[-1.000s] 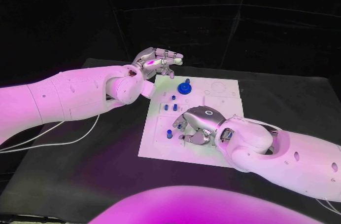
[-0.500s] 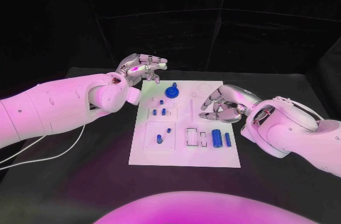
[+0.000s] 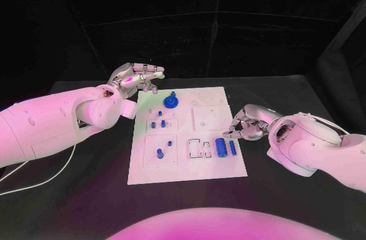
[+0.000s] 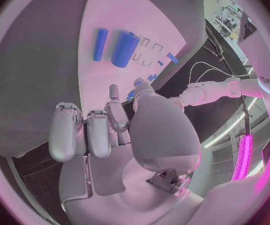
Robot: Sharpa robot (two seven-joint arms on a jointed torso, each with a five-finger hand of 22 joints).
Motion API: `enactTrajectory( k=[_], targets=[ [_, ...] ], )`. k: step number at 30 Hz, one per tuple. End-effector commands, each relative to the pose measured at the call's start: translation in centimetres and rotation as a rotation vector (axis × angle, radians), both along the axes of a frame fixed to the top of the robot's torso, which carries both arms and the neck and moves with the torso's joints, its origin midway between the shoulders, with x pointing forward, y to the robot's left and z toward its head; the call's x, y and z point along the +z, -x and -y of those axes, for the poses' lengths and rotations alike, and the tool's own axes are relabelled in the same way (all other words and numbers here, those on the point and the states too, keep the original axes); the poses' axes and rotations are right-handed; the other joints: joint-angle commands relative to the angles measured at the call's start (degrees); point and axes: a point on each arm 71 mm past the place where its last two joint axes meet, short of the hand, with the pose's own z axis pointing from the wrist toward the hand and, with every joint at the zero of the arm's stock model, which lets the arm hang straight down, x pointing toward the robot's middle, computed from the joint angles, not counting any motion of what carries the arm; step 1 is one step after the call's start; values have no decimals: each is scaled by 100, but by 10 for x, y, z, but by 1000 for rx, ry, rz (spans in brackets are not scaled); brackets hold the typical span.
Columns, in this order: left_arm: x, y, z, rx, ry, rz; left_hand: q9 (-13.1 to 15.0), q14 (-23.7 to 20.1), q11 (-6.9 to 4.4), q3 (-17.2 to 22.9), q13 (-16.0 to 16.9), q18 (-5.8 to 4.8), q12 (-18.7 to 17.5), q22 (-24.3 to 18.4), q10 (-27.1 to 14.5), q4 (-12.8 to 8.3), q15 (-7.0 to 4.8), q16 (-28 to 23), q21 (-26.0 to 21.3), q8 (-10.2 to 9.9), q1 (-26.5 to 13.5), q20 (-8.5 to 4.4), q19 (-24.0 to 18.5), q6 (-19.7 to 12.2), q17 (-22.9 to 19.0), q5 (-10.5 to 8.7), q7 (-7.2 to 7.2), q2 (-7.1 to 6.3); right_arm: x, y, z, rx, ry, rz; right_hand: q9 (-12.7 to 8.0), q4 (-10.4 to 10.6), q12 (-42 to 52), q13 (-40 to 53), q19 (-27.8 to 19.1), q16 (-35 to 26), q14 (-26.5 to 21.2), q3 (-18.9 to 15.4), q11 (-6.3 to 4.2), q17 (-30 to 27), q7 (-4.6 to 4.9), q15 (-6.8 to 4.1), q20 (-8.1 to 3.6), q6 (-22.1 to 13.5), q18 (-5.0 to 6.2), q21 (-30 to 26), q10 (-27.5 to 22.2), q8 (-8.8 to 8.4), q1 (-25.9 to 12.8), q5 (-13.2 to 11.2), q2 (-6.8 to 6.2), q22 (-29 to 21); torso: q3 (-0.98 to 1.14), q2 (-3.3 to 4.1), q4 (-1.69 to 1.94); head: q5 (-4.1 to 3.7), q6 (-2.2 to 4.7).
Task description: Assemble the parts on the task board
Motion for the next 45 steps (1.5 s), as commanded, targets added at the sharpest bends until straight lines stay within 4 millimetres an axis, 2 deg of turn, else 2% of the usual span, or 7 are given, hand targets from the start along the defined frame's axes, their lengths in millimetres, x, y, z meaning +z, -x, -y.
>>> enactTrajectory(
  k=[1,7,20,27,34,41,45],
  targets=[
    [2,1,1,-9,9,4,-8,-28,6,-17,8,79,38,-6,-33,5,6,-24,-34,40,-18,-3,-37,2,-5,-20,6,17,-5,2,0,-23,63,-12,44,28,47,45,17,24,342,-94,14,38,2,9,30,-75,-84,36,-28,40,-17,-38,25,9,6,4,13,-40,7],
    [2,1,0,-8,9,4,-8,-28,6,-17,8,79,38,-6,-33,5,6,-24,-34,40,-18,-3,-37,2,-5,-20,6,17,-14,4,-4,-8,84,-22,128,61,45,93,14,20,338,-237,18,29,3,13,36,-123,-83,37,-42,100,-83,-14,80,12,-5,6,20,-66,-8],
    [1,1,-1,-7,8,3,-7,-27,7,-19,9,79,48,-10,-34,13,7,-20,-39,45,-25,-3,-35,6,-3,-20,6,28,-27,7,-20,37,102,-40,190,56,131,206,16,41,344,-322,15,73,-1,12,37,-141,-85,43,-2,151,-103,14,98,27,-2,3,10,-51,-63],
    [1,1,-1,-7,7,3,-7,-27,7,-19,9,79,48,-10,-34,13,7,-20,-39,45,-25,-3,-35,6,-3,-20,6,28,-34,8,-23,44,128,-48,247,58,224,321,17,69,353,-420,20,125,5,15,38,-199,-87,47,39,184,-125,-10,76,37,4,6,11,-77,-57],
    [1,1,-1,-7,7,2,-7,-26,7,-17,9,79,49,-10,-35,13,7,-19,-40,46,-24,-3,-34,6,-2,-20,6,32,-41,6,-27,49,149,-61,265,55,266,368,21,79,357,-437,20,145,6,16,39,-213,-89,54,59,197,-121,-11,86,49,-6,4,18,-90,-57],
    [1,1,-2,-6,6,1,-7,-28,1,9,8,81,66,-18,-47,-7,2,-14,-49,54,15,-6,-29,9,-6,-15,1,64,-48,7,-31,56,158,-74,326,46,407,519,25,105,365,-469,20,194,4,16,40,-244,-93,65,126,244,-77,20,154,72,-7,0,17,-81,-61],
    [1,1,-3,-6,6,1,-7,-28,1,9,8,81,66,-18,-47,-7,2,-14,-49,54,15,-6,-29,9,-6,-15,1,64,-48,7,-32,48,147,-61,408,35,461,596,29,118,368,-503,11,214,-7,9,36,-258,-95,75,146,314,3,201,237,89,-8,-1,13,-75,-58]
  ],
)
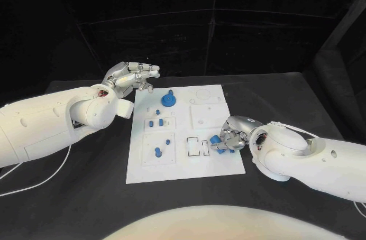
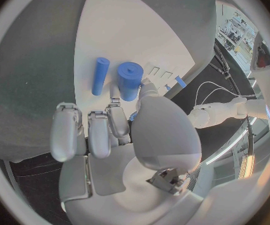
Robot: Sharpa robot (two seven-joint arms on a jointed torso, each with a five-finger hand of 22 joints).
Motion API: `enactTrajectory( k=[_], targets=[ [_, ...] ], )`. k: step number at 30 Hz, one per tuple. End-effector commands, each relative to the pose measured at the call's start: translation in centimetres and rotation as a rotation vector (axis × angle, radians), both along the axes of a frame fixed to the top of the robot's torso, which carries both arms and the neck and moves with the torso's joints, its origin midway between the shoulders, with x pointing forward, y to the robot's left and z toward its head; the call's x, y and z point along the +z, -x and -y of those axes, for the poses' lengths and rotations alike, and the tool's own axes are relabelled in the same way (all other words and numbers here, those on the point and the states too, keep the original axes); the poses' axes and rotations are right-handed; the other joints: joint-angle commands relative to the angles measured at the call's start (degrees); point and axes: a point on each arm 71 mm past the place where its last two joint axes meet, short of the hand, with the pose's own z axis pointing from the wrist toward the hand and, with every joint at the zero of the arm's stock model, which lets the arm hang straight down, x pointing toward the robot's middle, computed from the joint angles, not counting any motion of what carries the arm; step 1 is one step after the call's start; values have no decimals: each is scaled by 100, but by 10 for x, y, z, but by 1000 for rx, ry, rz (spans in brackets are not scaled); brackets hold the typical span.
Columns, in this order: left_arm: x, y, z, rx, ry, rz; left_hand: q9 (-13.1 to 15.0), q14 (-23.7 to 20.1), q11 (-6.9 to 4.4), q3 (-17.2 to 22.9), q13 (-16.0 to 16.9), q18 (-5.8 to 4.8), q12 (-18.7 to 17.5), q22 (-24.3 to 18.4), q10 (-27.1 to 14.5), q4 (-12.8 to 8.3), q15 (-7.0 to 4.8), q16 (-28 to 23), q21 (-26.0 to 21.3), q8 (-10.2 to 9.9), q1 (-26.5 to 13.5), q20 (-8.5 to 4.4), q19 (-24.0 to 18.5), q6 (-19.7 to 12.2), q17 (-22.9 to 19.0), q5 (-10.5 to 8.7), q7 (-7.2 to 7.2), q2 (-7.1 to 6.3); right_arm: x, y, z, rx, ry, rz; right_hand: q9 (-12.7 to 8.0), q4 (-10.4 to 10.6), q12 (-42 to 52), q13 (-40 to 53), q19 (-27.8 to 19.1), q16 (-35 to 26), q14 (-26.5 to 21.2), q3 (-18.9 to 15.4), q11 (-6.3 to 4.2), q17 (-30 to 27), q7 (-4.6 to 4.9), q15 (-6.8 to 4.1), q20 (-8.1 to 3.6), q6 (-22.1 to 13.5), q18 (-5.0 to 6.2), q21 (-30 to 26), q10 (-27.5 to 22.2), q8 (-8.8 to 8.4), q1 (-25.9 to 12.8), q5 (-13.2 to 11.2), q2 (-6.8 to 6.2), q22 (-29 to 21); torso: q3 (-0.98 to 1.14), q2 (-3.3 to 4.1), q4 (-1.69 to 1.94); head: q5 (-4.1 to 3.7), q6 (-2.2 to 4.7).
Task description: Assemble the parts on the task board
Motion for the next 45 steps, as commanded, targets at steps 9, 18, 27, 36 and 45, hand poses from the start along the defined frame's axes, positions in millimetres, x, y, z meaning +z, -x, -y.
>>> enactTrajectory(
  k=[9,18,27,36,45],
  targets=[
    [2,1,0,-9,9,3,-7,-30,0,15,8,81,24,-7,-50,-14,0,-14,-28,31,25,-7,-28,8,-7,-14,1,68,5,8,-1,-34,-82,67,237,-24,253,294,61,84,388,-81,-66,340,-69,-43,-27,81,-119,101,192,225,236,651,296,139,3,-3,-9,43,11],
    [2,1,2,-12,10,4,-7,-30,0,15,8,81,24,-7,-50,-14,0,-14,-28,31,25,-7,-28,8,-7,-14,1,68,23,19,-12,-28,-224,163,338,-5,320,380,99,119,399,-115,-107,409,-113,-78,-61,146,-137,152,251,284,284,921,388,235,-1,1,2,79,22],
    [2,1,3,-16,12,3,-7,-30,0,15,8,81,24,-7,-50,-14,0,-14,-28,31,25,-7,-28,8,-7,-14,1,68,21,22,-31,5,-242,111,381,28,288,372,100,113,395,-189,-110,398,-115,-85,-72,142,-138,151,249,278,159,904,442,234,-14,-1,14,111,38],
    [2,1,4,-20,12,2,-7,-30,0,15,8,81,24,-7,-50,-14,0,-14,-28,31,25,-7,-28,8,-7,-14,1,68,11,18,-47,40,-185,36,558,32,217,364,105,111,393,-409,-155,399,-175,-118,-100,234,-141,159,245,361,-203,535,585,255,-14,-1,11,156,13],
    [2,1,5,-22,12,1,-7,-30,0,15,8,81,24,-7,-50,-14,0,-14,-28,31,25,-7,-28,8,-7,-14,1,68,5,15,-55,34,-179,-11,636,31,197,367,109,115,395,-465,-174,409,-199,-133,-113,276,-143,163,251,400,-256,421,650,267,-7,2,-1,187,-5]
  ],
)
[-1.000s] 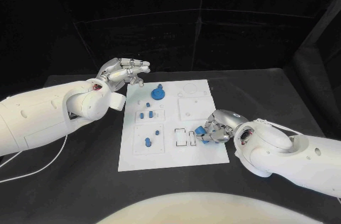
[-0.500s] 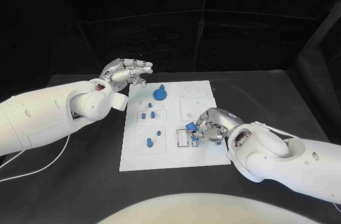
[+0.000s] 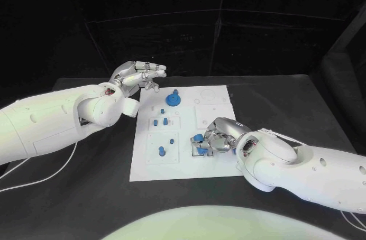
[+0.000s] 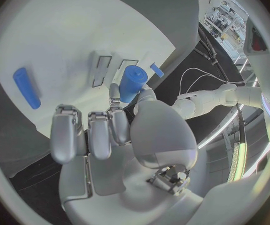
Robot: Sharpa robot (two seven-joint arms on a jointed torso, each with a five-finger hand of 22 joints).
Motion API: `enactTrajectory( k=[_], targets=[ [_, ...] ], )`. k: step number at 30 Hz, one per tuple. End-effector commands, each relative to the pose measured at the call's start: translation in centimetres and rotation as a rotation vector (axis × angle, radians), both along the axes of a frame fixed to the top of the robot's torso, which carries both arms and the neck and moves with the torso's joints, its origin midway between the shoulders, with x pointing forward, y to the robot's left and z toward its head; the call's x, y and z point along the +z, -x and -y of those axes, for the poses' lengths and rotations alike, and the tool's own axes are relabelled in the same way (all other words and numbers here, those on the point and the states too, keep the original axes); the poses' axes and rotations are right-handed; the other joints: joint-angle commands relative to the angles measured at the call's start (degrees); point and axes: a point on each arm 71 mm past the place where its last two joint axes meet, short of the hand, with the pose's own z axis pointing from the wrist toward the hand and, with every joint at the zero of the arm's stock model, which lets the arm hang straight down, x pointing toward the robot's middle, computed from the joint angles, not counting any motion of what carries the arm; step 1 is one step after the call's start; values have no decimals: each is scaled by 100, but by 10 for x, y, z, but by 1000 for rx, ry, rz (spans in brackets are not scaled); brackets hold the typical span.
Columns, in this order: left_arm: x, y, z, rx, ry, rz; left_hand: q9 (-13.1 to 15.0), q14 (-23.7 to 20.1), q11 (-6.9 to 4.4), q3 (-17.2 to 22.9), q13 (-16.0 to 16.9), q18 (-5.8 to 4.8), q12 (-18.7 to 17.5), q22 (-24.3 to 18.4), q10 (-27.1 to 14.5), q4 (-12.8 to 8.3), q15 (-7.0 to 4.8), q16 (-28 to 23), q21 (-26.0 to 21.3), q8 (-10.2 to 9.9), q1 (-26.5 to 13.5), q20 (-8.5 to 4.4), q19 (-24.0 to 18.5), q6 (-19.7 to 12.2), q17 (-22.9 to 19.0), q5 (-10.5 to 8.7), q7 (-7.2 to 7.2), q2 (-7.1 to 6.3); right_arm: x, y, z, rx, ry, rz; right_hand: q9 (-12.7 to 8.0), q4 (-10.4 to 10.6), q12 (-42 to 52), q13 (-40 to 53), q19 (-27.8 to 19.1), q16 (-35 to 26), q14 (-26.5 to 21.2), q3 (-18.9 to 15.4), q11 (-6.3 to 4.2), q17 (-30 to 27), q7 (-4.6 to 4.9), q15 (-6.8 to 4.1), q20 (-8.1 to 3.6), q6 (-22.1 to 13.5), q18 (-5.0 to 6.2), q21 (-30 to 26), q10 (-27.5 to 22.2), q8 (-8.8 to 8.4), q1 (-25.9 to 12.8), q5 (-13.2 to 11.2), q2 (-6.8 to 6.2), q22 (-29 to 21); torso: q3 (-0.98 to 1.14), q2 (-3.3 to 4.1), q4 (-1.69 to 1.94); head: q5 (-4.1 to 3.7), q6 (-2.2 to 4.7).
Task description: Assemble the parts on the task board
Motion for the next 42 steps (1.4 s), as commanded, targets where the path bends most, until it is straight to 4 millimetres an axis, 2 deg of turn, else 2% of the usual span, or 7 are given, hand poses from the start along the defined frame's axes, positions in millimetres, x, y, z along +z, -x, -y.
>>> enactTrajectory(
  k=[1,9,13,18,27,36,42],
  targets=[
    [2,0,2,-13,9,2,-8,-30,0,15,8,81,25,-9,-50,-14,0,-14,-28,31,-2,-7,-28,9,-8,-14,1,41,-3,0,-1,-1,17,-37,14,-3,-49,358,87,6,392,-22,-51,405,-15,-50,-49,51,-52,28,0,23,-45,-25,18,23,3,1,-3,12,-8],
    [2,0,3,-13,9,2,-8,-30,0,15,8,81,25,-9,-50,-14,0,-14,-28,31,-2,-7,-28,9,-8,-14,1,41,-3,-2,-5,-6,5,-31,53,-7,-105,326,81,-5,387,-74,-57,387,-21,-56,-56,52,-49,20,-20,33,-92,-161,26,10,7,0,-10,48,-19],
    [2,0,3,-13,9,2,-8,-30,0,15,8,81,25,-9,-50,-14,0,-14,-28,31,-2,-7,-28,9,-8,-14,1,41,-3,-3,-5,-14,-2,-26,144,-12,-248,250,65,-25,379,-316,-50,359,-15,-57,-62,2,-45,-3,-69,24,-479,-1259,69,-20,7,-1,-4,60,-26],
    [2,0,2,-12,9,2,-8,-30,0,15,8,81,25,-9,-50,-14,0,-14,-28,31,-2,-7,-28,9,-8,-14,1,41,-4,-5,-2,-29,2,-21,214,10,-440,138,43,-46,372,-429,-31,329,7,-41,-50,-59,-34,-34,-143,-3,-741,-1833,-30,-67,6,-4,-14,66,-28],
    [1,0,2,-12,8,1,-8,-30,0,15,8,81,25,-9,-50,-14,0,-14,-28,31,-2,-7,-28,9,-8,-14,1,41,-4,-5,-1,-22,16,-20,253,-8,-546,79,30,-60,368,-363,-19,311,18,-32,-39,-93,-29,-52,-183,-21,-716,-1789,-102,-92,15,1,-11,55,-40],
    [1,0,2,-11,7,0,-8,-30,0,15,8,81,25,-9,-50,-14,0,-14,-28,31,-2,-7,-28,9,-8,-14,1,41,-2,-1,-4,31,15,-23,389,-312,-575,108,28,-69,371,-168,-22,314,19,-31,-36,-102,-28,-60,-163,-24,233,-1443,-168,-87,14,1,-13,50,-54],
    [1,0,2,-11,7,0,-8,-30,0,15,8,81,25,-9,-50,-14,0,-14,-28,31,-2,-7,-28,9,-8,-14,1,41,0,0,2,25,2,-2,423,-420,-580,118,29,-72,371,-147,-20,314,24,-30,-35,-109,-29,-61,-159,-27,442,-1416,-149,-83,9,-6,-20,41,-48]
  ],
)
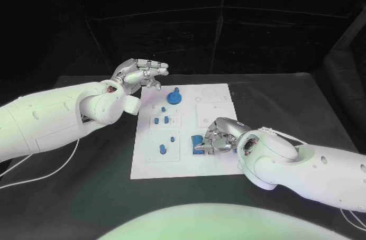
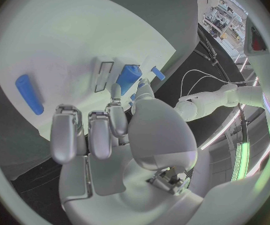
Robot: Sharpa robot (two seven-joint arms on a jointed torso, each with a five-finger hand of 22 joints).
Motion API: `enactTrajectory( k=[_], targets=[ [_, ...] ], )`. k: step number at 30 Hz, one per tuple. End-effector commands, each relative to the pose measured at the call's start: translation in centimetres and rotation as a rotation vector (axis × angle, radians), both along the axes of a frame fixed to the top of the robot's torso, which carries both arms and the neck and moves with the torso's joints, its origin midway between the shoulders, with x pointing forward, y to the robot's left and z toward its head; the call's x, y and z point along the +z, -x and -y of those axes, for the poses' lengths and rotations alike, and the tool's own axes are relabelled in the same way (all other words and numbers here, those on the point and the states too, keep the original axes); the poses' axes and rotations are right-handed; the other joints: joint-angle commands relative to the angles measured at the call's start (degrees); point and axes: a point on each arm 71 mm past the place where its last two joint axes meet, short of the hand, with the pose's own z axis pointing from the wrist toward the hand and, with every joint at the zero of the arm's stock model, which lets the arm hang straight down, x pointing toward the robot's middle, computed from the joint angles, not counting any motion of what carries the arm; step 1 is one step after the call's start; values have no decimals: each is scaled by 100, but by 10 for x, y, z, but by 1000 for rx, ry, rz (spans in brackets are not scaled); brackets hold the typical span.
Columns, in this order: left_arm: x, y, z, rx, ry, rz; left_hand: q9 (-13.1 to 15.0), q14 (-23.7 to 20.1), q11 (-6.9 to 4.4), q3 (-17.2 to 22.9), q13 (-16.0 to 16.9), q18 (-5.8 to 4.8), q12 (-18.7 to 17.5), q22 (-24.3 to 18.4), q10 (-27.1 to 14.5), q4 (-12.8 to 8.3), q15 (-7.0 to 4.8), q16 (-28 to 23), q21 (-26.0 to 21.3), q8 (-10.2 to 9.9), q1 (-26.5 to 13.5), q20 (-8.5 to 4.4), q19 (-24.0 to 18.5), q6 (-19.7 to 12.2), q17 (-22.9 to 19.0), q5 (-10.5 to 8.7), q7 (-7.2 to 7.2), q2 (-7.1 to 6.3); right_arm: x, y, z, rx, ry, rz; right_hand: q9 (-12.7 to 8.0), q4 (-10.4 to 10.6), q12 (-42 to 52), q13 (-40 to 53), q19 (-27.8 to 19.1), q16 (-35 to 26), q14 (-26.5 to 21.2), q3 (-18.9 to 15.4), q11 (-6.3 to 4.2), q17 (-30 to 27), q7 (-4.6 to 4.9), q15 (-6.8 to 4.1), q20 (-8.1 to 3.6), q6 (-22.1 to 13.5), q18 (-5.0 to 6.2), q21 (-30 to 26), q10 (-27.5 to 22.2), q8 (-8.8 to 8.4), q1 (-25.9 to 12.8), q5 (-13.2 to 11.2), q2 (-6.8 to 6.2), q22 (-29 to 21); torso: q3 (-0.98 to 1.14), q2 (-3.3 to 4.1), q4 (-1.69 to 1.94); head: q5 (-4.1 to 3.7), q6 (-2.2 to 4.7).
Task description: Assemble the parts on the task board
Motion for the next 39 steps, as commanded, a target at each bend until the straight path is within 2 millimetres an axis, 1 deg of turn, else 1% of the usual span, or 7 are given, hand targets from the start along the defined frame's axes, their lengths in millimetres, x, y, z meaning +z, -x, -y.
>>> enactTrajectory(
  k=[1,4,13,18,23,28,39],
  targets=[
    [1,0,1,-8,8,2,-7,-30,1,15,8,81,25,-6,-50,-14,0,-14,-28,31,-2,-6,-28,9,-8,-14,1,41,4,0,6,8,-18,38,3,-20,-38,102,8,-24,371,9,-1,308,17,16,-14,-97,-30,-38,-23,-69,82,152,73,3,-6,-10,-13,-14,14],
    [1,0,0,-7,7,2,-7,-30,1,15,8,81,25,-6,-50,-14,0,-14,-28,31,-2,-6,-28,9,-8,-14,1,41,8,1,20,-21,-31,65,-12,3,-57,98,6,-27,371,-18,27,306,51,36,1,-186,-30,-42,-29,-148,87,348,110,-2,-2,-9,-25,-31,29],
    [1,0,-1,-5,5,1,-7,-30,1,15,8,81,25,-6,-50,-14,0,-14,-28,31,-2,-6,-28,9,-8,-14,1,41,17,4,76,-115,9,74,-72,62,-126,74,0,-36,368,-76,65,297,93,71,36,-234,-27,-52,-53,-298,118,645,184,-12,-10,-22,-32,-147,69],
    [0,0,0,-6,5,0,-7,-30,1,15,8,81,25,-6,-50,-14,0,-14,-28,31,-2,-6,-28,9,-8,-14,1,41,16,3,93,-136,54,67,-110,41,-180,51,-2,-41,367,-79,72,294,104,78,45,-209,-26,-55,-72,-370,230,891,234,-11,-1,-14,-34,-193,71],
    [0,1,0,-8,4,-1,-7,-30,1,15,8,81,25,-6,-50,-14,0,-14,-28,31,-2,-6,-28,9,-8,-14,1,41,13,0,101,-140,115,59,-146,46,-264,2,-8,-55,362,-92,81,271,116,85,51,-219,-23,-64,-104,-428,263,983,255,-25,-8,-14,-19,-228,65],
    [-1,1,-1,-7,4,-2,-8,-34,5,21,7,80,42,-12,-60,-22,2,-12,-35,37,2,-8,-23,7,-20,-17,7,49,7,-4,104,-139,170,51,-177,45,-437,-107,-38,-94,346,-111,89,202,124,92,58,-209,-9,-106,-177,-470,293,1048,257,-97,-2,-12,-25,-218,48],
    [-1,1,-1,-8,3,-2,-8,-34,5,21,7,80,42,-12,-60,-22,2,-12,-35,37,2,-8,-23,7,-20,-17,7,49,-2,-9,92,-92,225,26,-224,74,-815,-348,-88,-147,323,-208,98,138,128,104,73,-146,11,-176,-340,-523,298,962,188,-196,-7,-17,-8,-230,29]
  ],
)
